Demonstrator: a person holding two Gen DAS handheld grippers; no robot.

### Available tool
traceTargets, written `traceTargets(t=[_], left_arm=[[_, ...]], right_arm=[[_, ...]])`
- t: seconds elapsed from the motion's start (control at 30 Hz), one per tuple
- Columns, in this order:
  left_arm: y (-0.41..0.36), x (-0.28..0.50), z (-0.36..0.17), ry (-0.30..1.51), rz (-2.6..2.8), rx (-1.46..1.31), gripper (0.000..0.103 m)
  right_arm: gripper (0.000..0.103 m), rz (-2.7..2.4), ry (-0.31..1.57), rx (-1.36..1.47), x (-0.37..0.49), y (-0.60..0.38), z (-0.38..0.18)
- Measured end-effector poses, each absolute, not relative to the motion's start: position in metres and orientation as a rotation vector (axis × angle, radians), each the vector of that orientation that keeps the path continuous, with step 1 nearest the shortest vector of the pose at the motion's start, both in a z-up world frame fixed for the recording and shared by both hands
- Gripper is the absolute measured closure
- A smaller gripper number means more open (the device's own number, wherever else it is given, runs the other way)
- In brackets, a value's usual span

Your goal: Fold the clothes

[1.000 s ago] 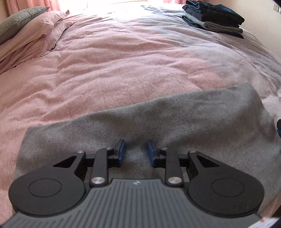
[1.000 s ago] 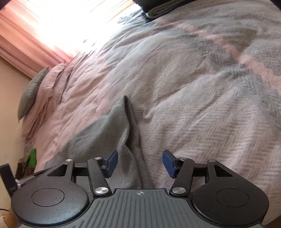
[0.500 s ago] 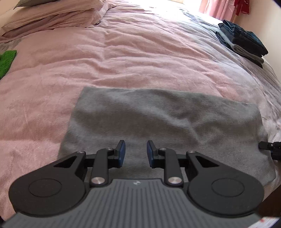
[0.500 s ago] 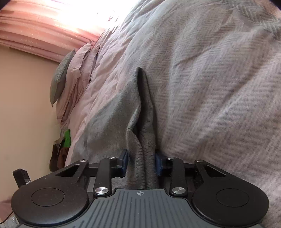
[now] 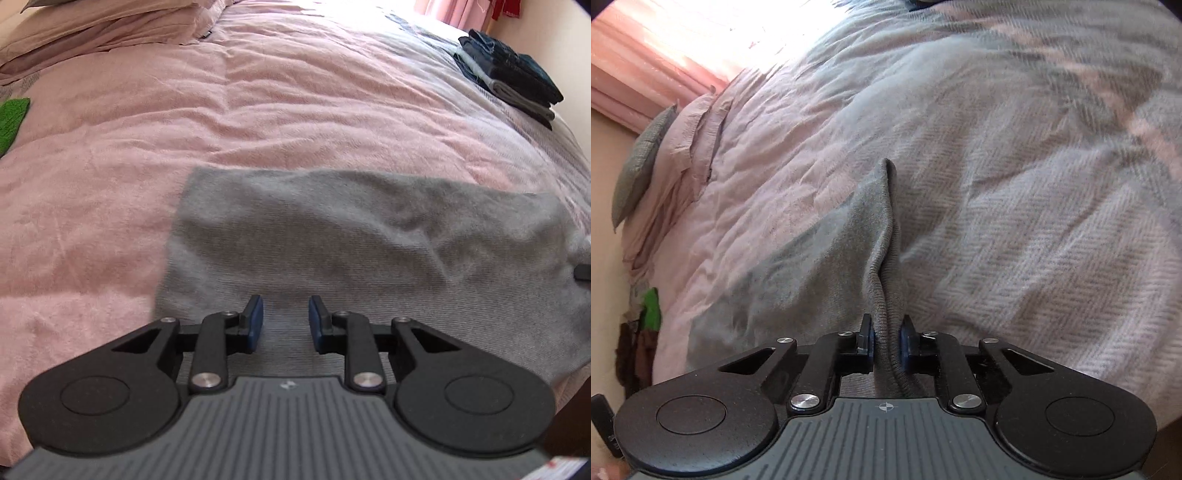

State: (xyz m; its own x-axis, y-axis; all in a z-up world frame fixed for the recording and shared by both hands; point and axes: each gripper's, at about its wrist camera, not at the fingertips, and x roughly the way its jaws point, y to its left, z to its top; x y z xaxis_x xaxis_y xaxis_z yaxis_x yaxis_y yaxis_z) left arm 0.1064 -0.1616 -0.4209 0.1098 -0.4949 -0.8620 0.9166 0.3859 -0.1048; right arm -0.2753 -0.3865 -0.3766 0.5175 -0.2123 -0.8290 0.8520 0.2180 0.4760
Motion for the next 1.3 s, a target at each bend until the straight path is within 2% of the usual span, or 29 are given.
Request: traceTargets(t=[0.3,0.43,0.53,0.57,0.63,0.7,0.83,1.03,1.3], left_arm=[[-0.098,0.221,-0.391,1.019,-1.05,0.42,0.081],[-0.062,0.283,-0.385,1.041,-1.0,0.381,0.081],[-0.04,0.315,-0.384,1.065,-0.979,0.346,0.082],[-0.035,0.322,-0.385,1.077,-0.978,0.331,0.082],[-0.025,0.334,-0.388,1.109,-0.985,0.299,0.082],[-0.02,0.338,-0.392,1.126,-0.996,0.285,0.082],[-0.016,0.338,-0.401,1.183,-1.039,0.256,0.082],[-0.041,0.314,-0.399,1.27,-1.208,0.162,0.082],[-0.106,0.25,-0.408,1.321,-1.431,0.182,0.082]], right_arm=[[0.094,-0.94,0.883,0.679,-0.108,-0.284,-0.257],[0.094,-0.889,0.917,0.558,-0.022,-0.236,-0.243],[0.091,-0.829,0.951,0.52,0.035,-0.204,-0.258],[0.088,-0.789,0.968,0.503,0.054,-0.194,-0.269],[0.06,-0.68,1.043,0.534,0.089,-0.178,-0.303],[0.049,-0.62,1.076,0.589,0.105,-0.165,-0.329],[0.048,-0.592,1.016,0.654,0.094,-0.154,-0.335],[0.048,-0.838,0.907,0.601,0.011,-0.181,-0.329],[0.051,-1.079,0.851,0.835,-0.09,-0.249,-0.392]])
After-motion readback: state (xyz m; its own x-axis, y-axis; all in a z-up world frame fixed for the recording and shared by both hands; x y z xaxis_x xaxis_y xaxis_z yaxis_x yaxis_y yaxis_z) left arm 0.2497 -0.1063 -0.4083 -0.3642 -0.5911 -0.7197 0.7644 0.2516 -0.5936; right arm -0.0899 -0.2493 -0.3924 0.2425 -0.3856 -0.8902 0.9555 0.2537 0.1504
